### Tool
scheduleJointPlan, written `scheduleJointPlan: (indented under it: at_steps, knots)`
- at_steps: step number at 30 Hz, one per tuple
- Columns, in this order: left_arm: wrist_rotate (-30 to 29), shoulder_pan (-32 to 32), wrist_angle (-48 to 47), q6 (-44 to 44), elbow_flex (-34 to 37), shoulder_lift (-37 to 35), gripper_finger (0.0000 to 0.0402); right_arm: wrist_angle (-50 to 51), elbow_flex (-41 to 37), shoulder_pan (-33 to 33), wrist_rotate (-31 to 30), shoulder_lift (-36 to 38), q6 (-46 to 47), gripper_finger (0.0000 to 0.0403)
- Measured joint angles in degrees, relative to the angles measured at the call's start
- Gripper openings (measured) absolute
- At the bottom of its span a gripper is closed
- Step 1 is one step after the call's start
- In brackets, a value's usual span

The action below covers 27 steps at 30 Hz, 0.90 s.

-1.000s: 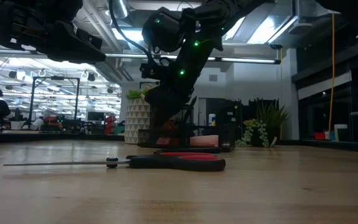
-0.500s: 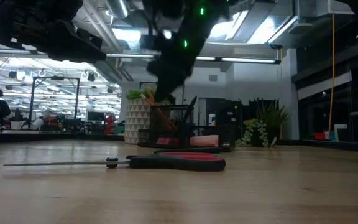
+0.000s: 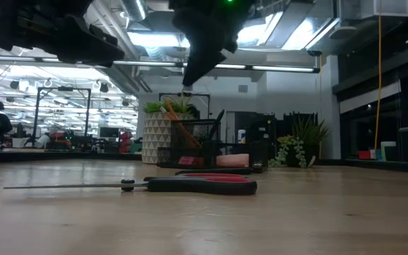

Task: Pick and place office supplies into organizer
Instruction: Put the black red scissors into the black desk organizer

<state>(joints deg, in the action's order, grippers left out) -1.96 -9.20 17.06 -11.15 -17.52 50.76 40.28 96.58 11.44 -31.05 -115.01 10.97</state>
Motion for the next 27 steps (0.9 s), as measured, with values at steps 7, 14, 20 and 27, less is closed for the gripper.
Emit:
scheduleJointPlan:
  at_steps: [7, 14, 20, 27]
  knots:
    - [0.0, -1.8, 0.8, 1.8, 0.0, 0.0, 0.0002, -14.1, -14.2, 1.6, 0.2, 4.9, 0.3, 0.0002]
    - [-7.7, -4.6, 1.2, 5.3, 0.0, 0.3, 0.0002, -32.6, -32.5, 1.7, 4.9, 16.4, -2.4, 0.0001]
    - [-11.7, -6.2, 6.8, 5.7, 0.0, 5.1, 0.0002, -54.1, -50.7, 1.6, 5.3, 28.8, -6.9, 0.0001]
    - [-12.4, -6.5, 6.9, 7.0, -9.7, 18.1, 0.0002, -71.5, -64.8, 1.6, 9.8, 38.1, -10.7, 0.0001]
